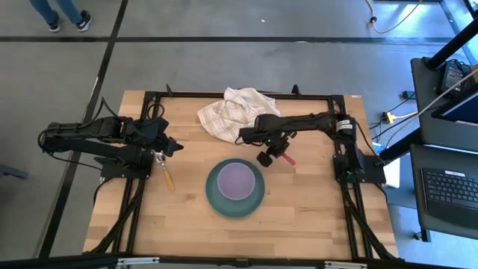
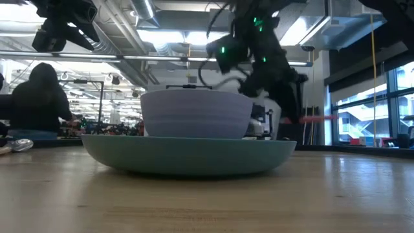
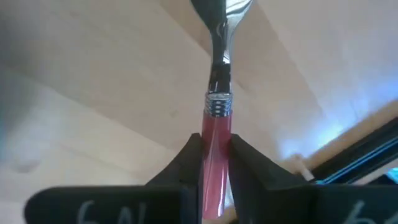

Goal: Set table place
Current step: Put the red fork on the right of the light blue plate on the table

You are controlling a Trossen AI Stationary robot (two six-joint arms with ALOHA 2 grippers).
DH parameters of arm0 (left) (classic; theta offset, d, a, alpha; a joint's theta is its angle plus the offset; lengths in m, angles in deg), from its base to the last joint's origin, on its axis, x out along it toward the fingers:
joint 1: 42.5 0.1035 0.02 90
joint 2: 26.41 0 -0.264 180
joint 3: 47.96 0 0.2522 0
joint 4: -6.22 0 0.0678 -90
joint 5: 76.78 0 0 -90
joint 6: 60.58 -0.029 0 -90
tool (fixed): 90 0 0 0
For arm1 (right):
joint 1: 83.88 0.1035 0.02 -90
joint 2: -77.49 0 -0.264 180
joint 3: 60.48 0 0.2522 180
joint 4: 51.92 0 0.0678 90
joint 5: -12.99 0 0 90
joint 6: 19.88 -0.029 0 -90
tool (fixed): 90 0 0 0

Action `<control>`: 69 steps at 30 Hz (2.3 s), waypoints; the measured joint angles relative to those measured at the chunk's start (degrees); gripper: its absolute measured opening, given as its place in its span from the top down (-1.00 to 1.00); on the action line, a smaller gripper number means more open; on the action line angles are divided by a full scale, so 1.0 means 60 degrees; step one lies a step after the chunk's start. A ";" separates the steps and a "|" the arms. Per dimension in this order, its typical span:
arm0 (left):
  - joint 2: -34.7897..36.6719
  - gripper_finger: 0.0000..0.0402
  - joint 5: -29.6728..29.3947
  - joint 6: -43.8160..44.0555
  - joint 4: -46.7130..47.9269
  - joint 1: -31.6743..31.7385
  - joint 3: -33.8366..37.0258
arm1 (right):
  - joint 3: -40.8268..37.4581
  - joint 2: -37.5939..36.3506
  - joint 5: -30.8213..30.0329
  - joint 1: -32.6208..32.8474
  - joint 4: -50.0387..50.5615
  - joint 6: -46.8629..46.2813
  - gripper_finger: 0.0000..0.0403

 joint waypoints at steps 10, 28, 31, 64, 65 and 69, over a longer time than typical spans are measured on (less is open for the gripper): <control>-0.0004 0.57 -0.0087 -0.0047 0.0004 0.0000 0.0000 | 0.0399 -0.2309 -0.0470 0.0764 0.0103 -0.3734 0.75; 0.0000 0.57 -0.0185 -0.0827 -0.0002 0.0001 -0.0004 | -0.1055 -0.2435 -0.0161 0.3560 -0.1235 -1.0672 0.75; 0.0000 0.57 0.0107 -0.1520 -0.0029 -0.0002 -0.0004 | -0.2051 -0.2413 0.0127 0.3633 -0.2665 -1.1056 0.75; -0.0004 0.57 0.1217 -0.4524 -0.0783 0.0000 -0.0004 | -0.4176 -0.2413 0.0947 0.3660 -0.6030 -1.1499 0.75; -0.0004 0.57 0.1217 -0.4524 -0.0783 0.0001 -0.0004 | -0.4176 -0.2411 0.0951 0.3698 -0.6032 -1.1508 0.75; -0.0002 0.57 0.1189 -0.4528 -0.0783 0.0001 -0.0004 | -0.4169 -0.2178 0.0977 0.3836 -0.5984 -1.1497 0.75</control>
